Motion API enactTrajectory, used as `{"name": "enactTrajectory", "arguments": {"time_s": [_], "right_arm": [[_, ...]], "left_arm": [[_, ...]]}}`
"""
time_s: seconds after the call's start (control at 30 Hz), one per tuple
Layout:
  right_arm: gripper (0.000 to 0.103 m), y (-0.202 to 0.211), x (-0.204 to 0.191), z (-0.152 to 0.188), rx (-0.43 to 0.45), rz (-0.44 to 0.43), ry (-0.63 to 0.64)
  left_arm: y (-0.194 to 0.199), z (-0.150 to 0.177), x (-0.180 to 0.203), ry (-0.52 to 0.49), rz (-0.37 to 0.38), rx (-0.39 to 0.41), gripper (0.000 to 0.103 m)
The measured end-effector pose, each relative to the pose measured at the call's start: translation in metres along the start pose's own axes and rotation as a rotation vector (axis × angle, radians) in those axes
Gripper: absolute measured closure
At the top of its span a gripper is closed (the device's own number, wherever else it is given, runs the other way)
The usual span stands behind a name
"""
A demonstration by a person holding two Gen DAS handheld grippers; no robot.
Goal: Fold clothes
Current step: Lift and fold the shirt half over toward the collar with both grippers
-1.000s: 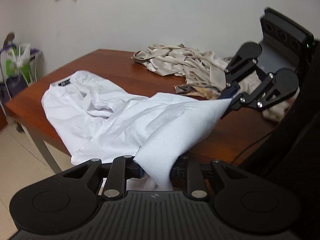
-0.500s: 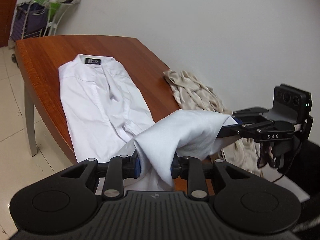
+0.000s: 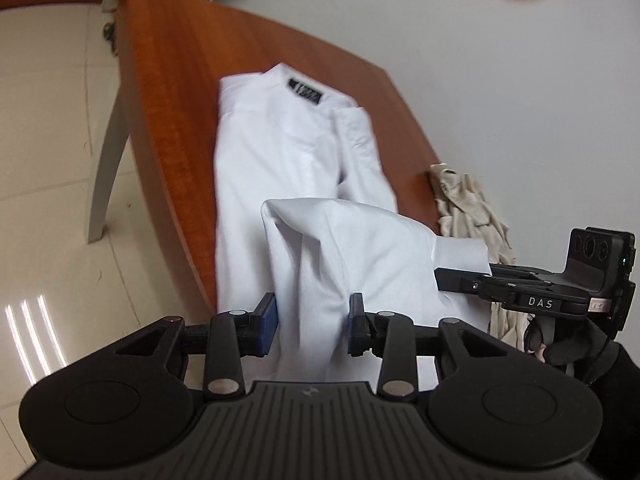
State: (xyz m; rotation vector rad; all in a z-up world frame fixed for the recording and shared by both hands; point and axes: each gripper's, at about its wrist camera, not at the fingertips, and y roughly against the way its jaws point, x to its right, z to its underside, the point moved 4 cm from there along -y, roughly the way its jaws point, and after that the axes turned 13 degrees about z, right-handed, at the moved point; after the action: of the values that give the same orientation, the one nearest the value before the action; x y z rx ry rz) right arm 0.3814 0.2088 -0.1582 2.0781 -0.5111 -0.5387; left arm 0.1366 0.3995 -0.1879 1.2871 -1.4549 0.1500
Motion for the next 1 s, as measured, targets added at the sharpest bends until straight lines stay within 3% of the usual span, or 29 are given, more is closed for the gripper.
{"name": "enactTrajectory", "arguments": {"time_s": [0.1, 0.17, 0.27, 0.33, 0.53, 0.67, 0.8, 0.87, 1.0], "right_arm": [[0.072, -0.023, 0.003, 0.002, 0.001, 0.017, -0.016], [0.059, -0.035, 0.003, 0.007, 0.01, 0.054, 0.009], [0.055, -0.042, 0.003, 0.015, 0.023, 0.072, -0.002], [0.054, -0.035, 0.004, 0.016, 0.042, 0.083, -0.015], [0.05, 0.006, -0.003, 0.005, 0.143, 0.148, 0.006], [0.043, 0.048, -0.017, 0.004, 0.247, 0.237, 0.055], [0.041, 0.081, -0.039, 0.017, 0.331, 0.323, 0.096], [0.041, 0.088, -0.049, 0.027, 0.354, 0.339, 0.107], [0.041, 0.085, -0.066, 0.048, 0.373, 0.336, 0.116]], "left_arm": [[-0.002, 0.002, -0.015, 0.018, -0.037, 0.008, 0.057], [-0.006, 0.003, -0.022, 0.023, -0.064, 0.016, 0.052], [-0.012, 0.003, -0.023, -0.012, -0.091, 0.01, 0.049], [-0.011, 0.0, -0.021, -0.026, -0.097, 0.017, 0.042], [0.015, -0.012, -0.005, -0.041, -0.088, 0.131, 0.04], [0.039, -0.012, 0.027, -0.219, -0.129, 0.172, 0.039], [0.046, 0.001, 0.062, -0.458, -0.226, 0.187, 0.039], [0.045, 0.01, 0.076, -0.551, -0.22, 0.19, 0.039], [0.027, 0.032, 0.09, -0.655, -0.191, 0.114, 0.04]]}}
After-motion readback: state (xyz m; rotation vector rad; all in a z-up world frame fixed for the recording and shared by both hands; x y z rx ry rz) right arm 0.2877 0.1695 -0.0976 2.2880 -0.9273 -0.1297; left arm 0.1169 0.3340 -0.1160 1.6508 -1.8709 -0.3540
